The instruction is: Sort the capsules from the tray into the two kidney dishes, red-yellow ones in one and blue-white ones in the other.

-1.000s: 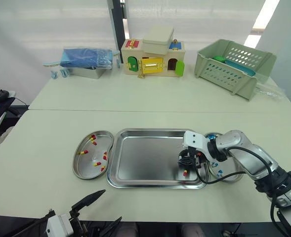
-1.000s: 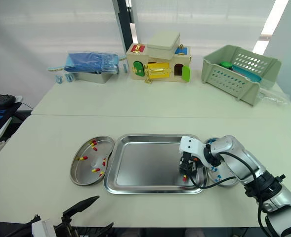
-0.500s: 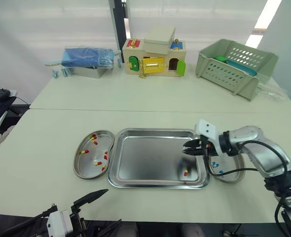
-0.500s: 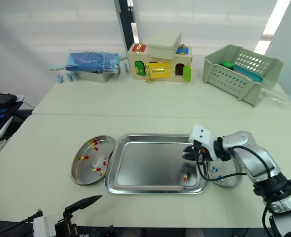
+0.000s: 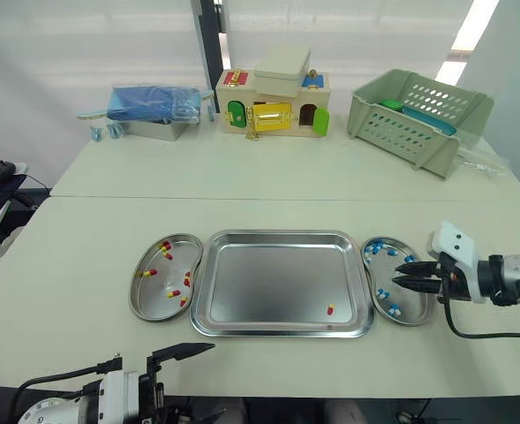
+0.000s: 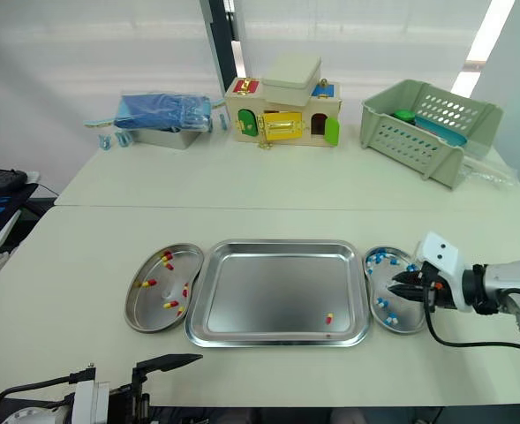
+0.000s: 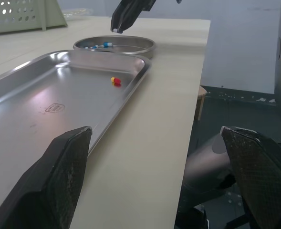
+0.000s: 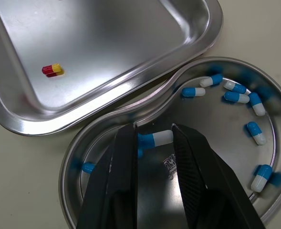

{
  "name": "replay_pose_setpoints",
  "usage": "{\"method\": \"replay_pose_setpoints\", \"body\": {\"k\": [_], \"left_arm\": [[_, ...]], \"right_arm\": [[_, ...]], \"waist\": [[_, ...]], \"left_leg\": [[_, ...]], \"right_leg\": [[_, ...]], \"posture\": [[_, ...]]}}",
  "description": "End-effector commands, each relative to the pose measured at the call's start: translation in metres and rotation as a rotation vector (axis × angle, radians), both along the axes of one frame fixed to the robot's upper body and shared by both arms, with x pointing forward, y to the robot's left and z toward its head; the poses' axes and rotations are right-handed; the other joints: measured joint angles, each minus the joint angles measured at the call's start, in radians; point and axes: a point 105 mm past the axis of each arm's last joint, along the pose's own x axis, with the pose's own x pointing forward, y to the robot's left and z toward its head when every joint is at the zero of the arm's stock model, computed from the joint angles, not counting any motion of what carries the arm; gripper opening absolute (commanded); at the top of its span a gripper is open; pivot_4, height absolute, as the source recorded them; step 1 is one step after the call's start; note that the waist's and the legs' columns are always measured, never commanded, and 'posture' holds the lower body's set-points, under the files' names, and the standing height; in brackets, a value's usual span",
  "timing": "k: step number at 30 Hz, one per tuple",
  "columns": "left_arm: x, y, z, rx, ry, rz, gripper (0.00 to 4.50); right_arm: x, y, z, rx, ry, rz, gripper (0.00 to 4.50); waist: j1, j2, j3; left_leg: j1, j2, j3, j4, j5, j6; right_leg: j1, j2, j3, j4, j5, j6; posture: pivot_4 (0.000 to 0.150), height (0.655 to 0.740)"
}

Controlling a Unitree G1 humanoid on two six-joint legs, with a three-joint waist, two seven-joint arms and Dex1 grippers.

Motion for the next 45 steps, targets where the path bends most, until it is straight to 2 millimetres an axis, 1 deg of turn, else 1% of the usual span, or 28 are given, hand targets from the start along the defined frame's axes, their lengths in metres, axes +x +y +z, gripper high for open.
{"method": "replay_pose_setpoints", "body": {"k": [1, 3, 5, 6, 8, 12, 13, 15, 16, 20, 22, 24, 25, 28, 31, 33, 38, 41, 45], "left_arm": [[0.001, 0.000, 0.003, -0.024, 0.000, 0.004, 4.50], [0.001, 0.001, 0.002, -0.025, 0.001, 0.008, 4.50], [0.001, 0.001, 0.002, -0.026, 0.003, 0.014, 4.50], [0.001, 0.001, 0.002, -0.027, 0.003, 0.017, 4.50], [0.002, 0.001, 0.003, -0.027, 0.004, 0.030, 4.50], [0.005, 0.000, 0.004, -0.034, 0.002, 0.056, 4.50], [0.006, 0.000, 0.005, -0.035, 0.004, 0.065, 4.50], [0.009, 0.004, 0.007, -0.034, 0.022, 0.111, 4.50], [0.011, 0.007, 0.008, -0.030, 0.031, 0.142, 4.50], [0.024, 0.025, 0.017, 0.016, 0.048, 0.249, 4.50], [0.040, 0.044, 0.031, 0.046, 0.035, 0.343, 4.50], [0.060, 0.068, 0.051, 0.063, 0.002, 0.467, 4.50], [0.066, 0.080, 0.059, 0.080, -0.007, 0.514, 4.50], [0.071, 0.114, 0.065, 0.187, 0.017, 0.604, 4.50], [0.078, 0.159, 0.077, 0.302, 0.019, 0.751, 4.50], [0.076, 0.183, 0.078, 0.377, 0.064, 0.814, 4.50], [0.075, 0.216, 0.075, 0.461, 0.135, 0.907, 4.50], [0.075, 0.219, 0.074, 0.475, 0.149, 0.903, 4.50], [0.078, 0.214, 0.072, 0.466, 0.154, 0.888, 4.50]], "right_arm": [[0.001, -0.003, 0.008, -0.035, -0.063, 0.007, 0.82], [0.000, -0.004, 0.008, -0.039, -0.062, 0.014, 0.82], [-0.001, -0.005, 0.007, -0.037, -0.048, 0.013, 1.55], [-0.001, -0.005, 0.007, -0.034, -0.044, 0.012, 1.71], [0.000, -0.006, 0.008, -0.032, -0.052, 0.007, 2.19], [0.001, -0.008, 0.007, -0.029, -0.053, 0.005, 3.39], [0.000, -0.008, 0.008, -0.021, -0.051, 0.008, 3.59], [-0.004, -0.007, 0.013, 0.012, -0.056, 0.027, 4.24], [-0.007, -0.008, 0.016, 0.029, -0.059, 0.033, 4.49], [-0.019, -0.018, 0.028, 0.104, -0.093, 0.057, 4.49], [-0.025, -0.026, 0.036, 0.164, -0.129, 0.054, 4.49], [-0.032, -0.037, 0.039, 0.184, -0.129, 0.048, 4.49], [-0.035, -0.042, 0.038, 0.176, -0.126, 0.047, 4.49], [-0.040, -0.058, 0.031, 0.137, -0.091, 0.041, 4.49], [-0.047, -0.080, 0.017, 0.047, -0.048, 0.025, 4.49], [-0.048, -0.090, 0.011, 0.031, -0.034, 0.000, 4.49], [-0.046, -0.094, 0.002, 0.040, -0.048, -0.022, 4.49], [-0.046, -0.096, 0.000, 0.038, -0.048, -0.026, 4.49], [-0.046, -0.096, -0.001, 0.043, -0.058, -0.033, 4.49]], "waist": [[0.001, 0.000, 0.000], [0.001, 0.000, 0.000], [0.001, 0.000, 0.000], [0.002, 0.000, 0.000], [0.002, 0.000, 0.000], [0.002, 0.000, 0.000], [0.002, 0.000, 0.000], [0.002, -0.001, 0.000], [0.003, -0.001, 0.001], [0.005, -0.002, 0.001], [0.005, -0.002, 0.002], [0.007, -0.003, 0.002], [0.008, -0.003, 0.002], [0.002, -0.003, 0.002], [-0.008, -0.002, 0.003], [-0.013, -0.002, 0.003], [-0.018, -0.002, 0.004], [-0.019, -0.002, 0.004], [-0.018, -0.002, 0.004]], "left_leg": [[0.000, 0.000, 0.000, 0.000, 0.000, 0.000], [0.000, 0.000, 0.000, 0.000, 0.000, 0.000], [0.000, 0.000, 0.000, 0.000, 0.000, 0.000], [0.000, 0.000, 0.000, 0.000, 0.000, 0.000], [0.000, 0.000, 0.000, 0.000, 0.000, 0.000], [0.000, 0.000, 0.000, 0.000, 0.000, 0.000], [0.000, 0.000, 0.000, 0.000, 0.000, 0.000], [0.000, 0.000, 0.000, 0.000, 0.000, 0.000], [0.000, 0.000, 0.000, 0.000, 0.000, 0.000], [0.000, 0.000, -0.001, 0.000, 0.000, 0.000], [0.000, 0.000, -0.001, 0.000, 0.000, 0.000], [0.000, 0.000, -0.002, 0.000, 0.000, 0.000], [0.000, 0.000, -0.002, 0.000, 0.000, 0.000], [0.000, 0.000, -0.001, 0.000, 0.000, 0.000], [0.001, 0.000, 0.001, -0.001, 0.000, 0.000], [0.001, 0.001, 0.000, -0.002, 0.000, 0.000], [0.002, 0.001, 0.001, -0.002, 0.000, 0.000], [0.002, 0.001, 0.000, -0.002, 0.000, 0.000], [0.001, 0.001, 0.000, -0.002, 0.000, 0.000]], "right_leg": [[0.000, 0.000, 0.000, 0.000, 0.000, 0.000], [0.000, 0.000, 0.000, -0.001, 0.000, 0.000], [0.000, 0.000, 0.000, -0.001, 0.000, 0.000], [0.000, 0.000, 0.000, -0.001, 0.000, 0.000], [0.000, 0.000, 0.000, -0.001, 0.000, 0.000], [0.000, 0.000, 0.000, -0.001, 0.000, 0.000], [0.000, 0.000, 0.000, -0.001, 0.000, 0.000], [0.000, 0.000, 0.000, -0.001, 0.000, 0.000], [0.000, 0.000, 0.000, -0.001, 0.000, 0.000], [0.001, 0.000, -0.001, -0.001, 0.000, 0.000], [0.001, 0.000, -0.001, -0.001, 0.000, 0.000], [0.001, 0.000, -0.002, 0.000, 0.000, 0.000], [0.002, 0.000, -0.002, 0.000, 0.000, 0.000], [0.002, 0.000, -0.001, -0.001, 0.000, 0.000], [0.001, 0.000, 0.000, -0.001, 0.000, 0.000], [0.000, 0.001, 0.000, 0.000, 0.000, 0.000], [0.000, 0.001, 0.001, 0.001, 0.000, 0.000], [0.000, 0.001, 0.000, 0.001, 0.000, -0.001], [0.000, 0.001, 0.000, 0.000, 0.000, -0.001]], "posture": [[0.150, 0.7400], [0.150, 0.7400], [0.150, 0.7400], [0.150, 0.7400], [0.150, 0.7400], [0.150, 0.7400], [0.150, 0.7400], [0.150, 0.7400], [0.150, 0.7400], [0.150, 0.7400], [0.150, 0.7400], [0.150, 0.7400], [0.150, 0.7400], [0.150, 0.7400], [0.150, 0.7400], [0.150, 0.7400], [0.150, 0.7400], [0.150, 0.7400], [0.150, 0.7400]]}}
